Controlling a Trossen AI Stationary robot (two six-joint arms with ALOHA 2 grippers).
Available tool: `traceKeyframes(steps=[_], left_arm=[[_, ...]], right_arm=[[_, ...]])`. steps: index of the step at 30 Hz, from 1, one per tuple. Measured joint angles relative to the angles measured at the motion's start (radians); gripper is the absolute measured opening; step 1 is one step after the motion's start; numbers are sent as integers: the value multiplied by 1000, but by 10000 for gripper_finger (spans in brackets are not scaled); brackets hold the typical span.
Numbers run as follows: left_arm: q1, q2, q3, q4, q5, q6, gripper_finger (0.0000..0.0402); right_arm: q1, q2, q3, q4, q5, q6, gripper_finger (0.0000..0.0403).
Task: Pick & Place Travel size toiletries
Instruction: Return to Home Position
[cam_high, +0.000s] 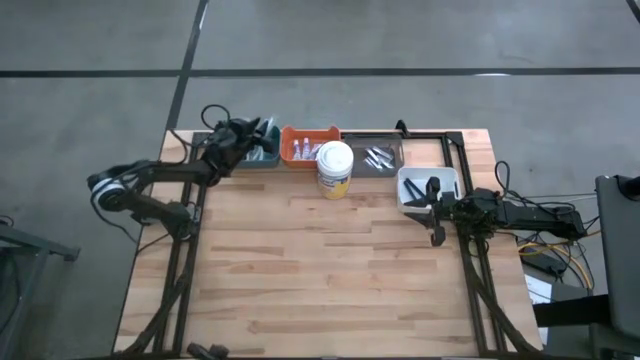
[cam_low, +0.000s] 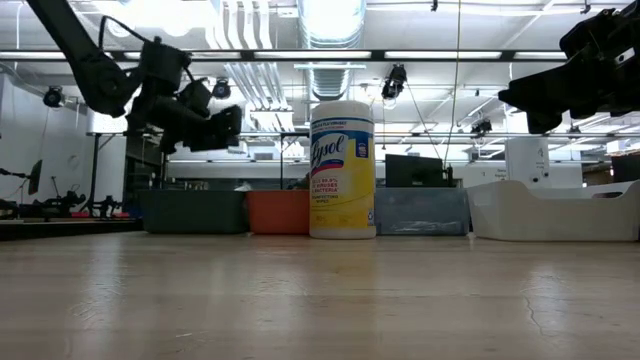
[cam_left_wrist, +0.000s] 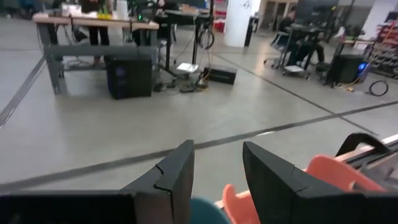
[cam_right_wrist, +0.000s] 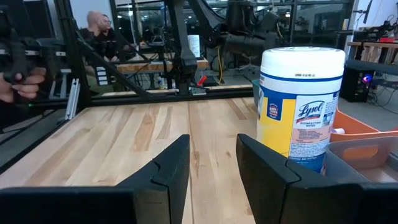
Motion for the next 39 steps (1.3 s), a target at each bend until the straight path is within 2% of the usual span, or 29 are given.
traceKeyframes(steps=[14,23,32,39], left_arm=[[-84,-71,0,1,4,13,142],[-182,-70,0,17,141,92,142],[-290,-70,0,22,158,197,142],[-326,-70,0,25,177,236,142]], right_arm=[[0,0,0,0,0,-1,130],[0,0,0,0,0,-1,130],[0,0,0,0,0,-1,130],[0,0,0,0,0,0,130]])
